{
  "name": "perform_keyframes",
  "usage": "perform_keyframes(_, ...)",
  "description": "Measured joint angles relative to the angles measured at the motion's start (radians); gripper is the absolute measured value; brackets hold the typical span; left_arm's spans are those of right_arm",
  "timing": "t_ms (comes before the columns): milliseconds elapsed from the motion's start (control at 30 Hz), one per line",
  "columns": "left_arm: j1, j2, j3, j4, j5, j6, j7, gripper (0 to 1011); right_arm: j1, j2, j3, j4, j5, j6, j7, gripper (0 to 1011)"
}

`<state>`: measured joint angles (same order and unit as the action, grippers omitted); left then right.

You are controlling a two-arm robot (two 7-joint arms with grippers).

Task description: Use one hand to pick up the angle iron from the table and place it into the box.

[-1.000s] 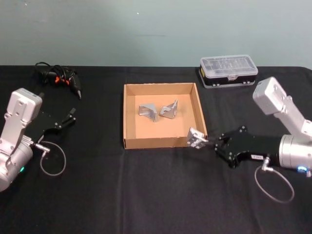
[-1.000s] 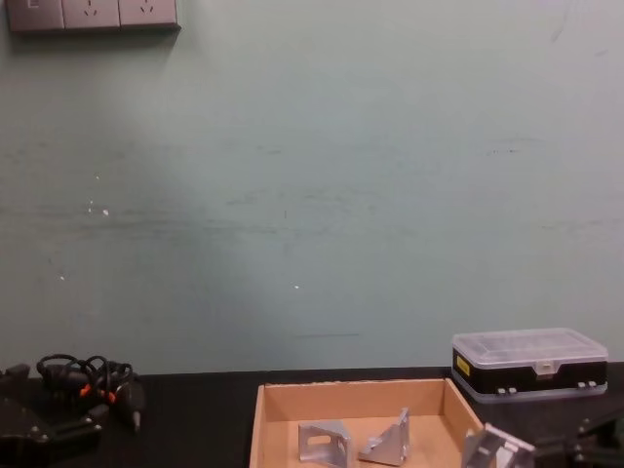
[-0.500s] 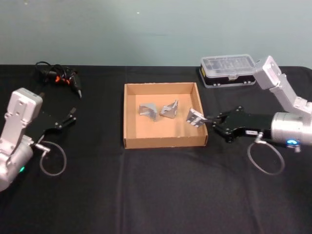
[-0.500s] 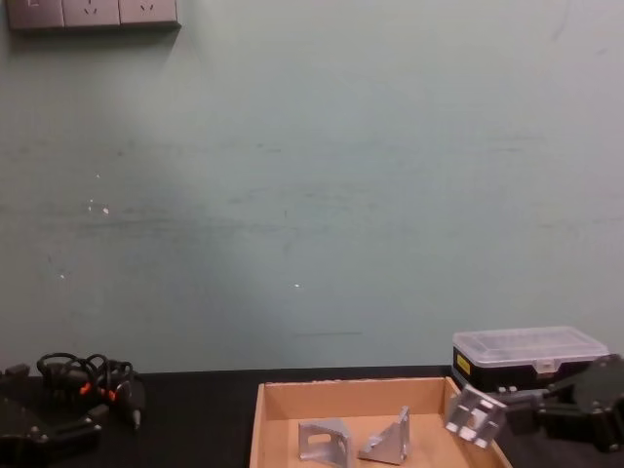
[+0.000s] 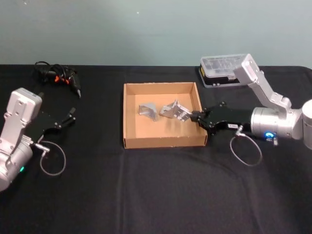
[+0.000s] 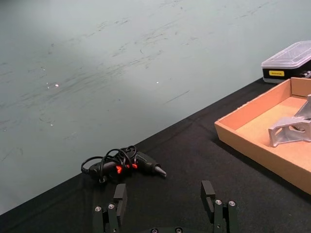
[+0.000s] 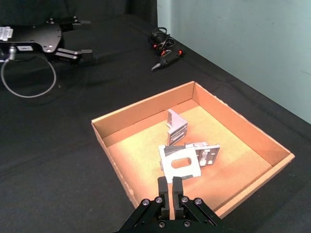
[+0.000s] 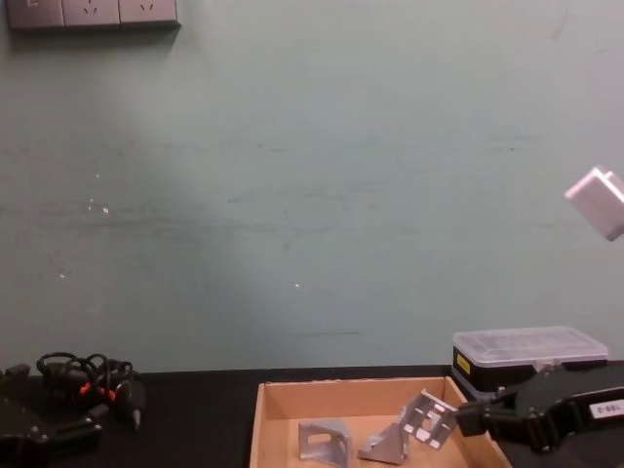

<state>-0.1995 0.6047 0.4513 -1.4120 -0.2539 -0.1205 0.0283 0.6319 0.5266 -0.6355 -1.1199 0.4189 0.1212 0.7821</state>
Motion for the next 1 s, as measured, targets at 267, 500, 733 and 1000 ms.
perform_keyframes(267, 0.000, 0.000, 0.000, 0.000, 0.000, 0.000, 0.000, 1000, 0.027, -0.035, -0.014, 0.053, -0.016, 0.000, 0.012, 52)
perform_keyframes(500, 0.000, 0.000, 0.000, 0.000, 0.000, 0.000, 0.000, 1000, 0.044, -0.058, -0.024, 0.093, -0.023, -0.005, 0.030, 52)
perform_keyframes(733, 0.000, 0.000, 0.000, 0.000, 0.000, 0.000, 0.000, 1000, 0.054, -0.071, -0.028, 0.117, -0.024, -0.008, 0.041, 52)
perform_keyframes(1000, 0.000, 0.000, 0.000, 0.000, 0.000, 0.000, 0.000, 1000, 0.051, -0.068, -0.027, 0.112, -0.024, -0.008, 0.040, 52)
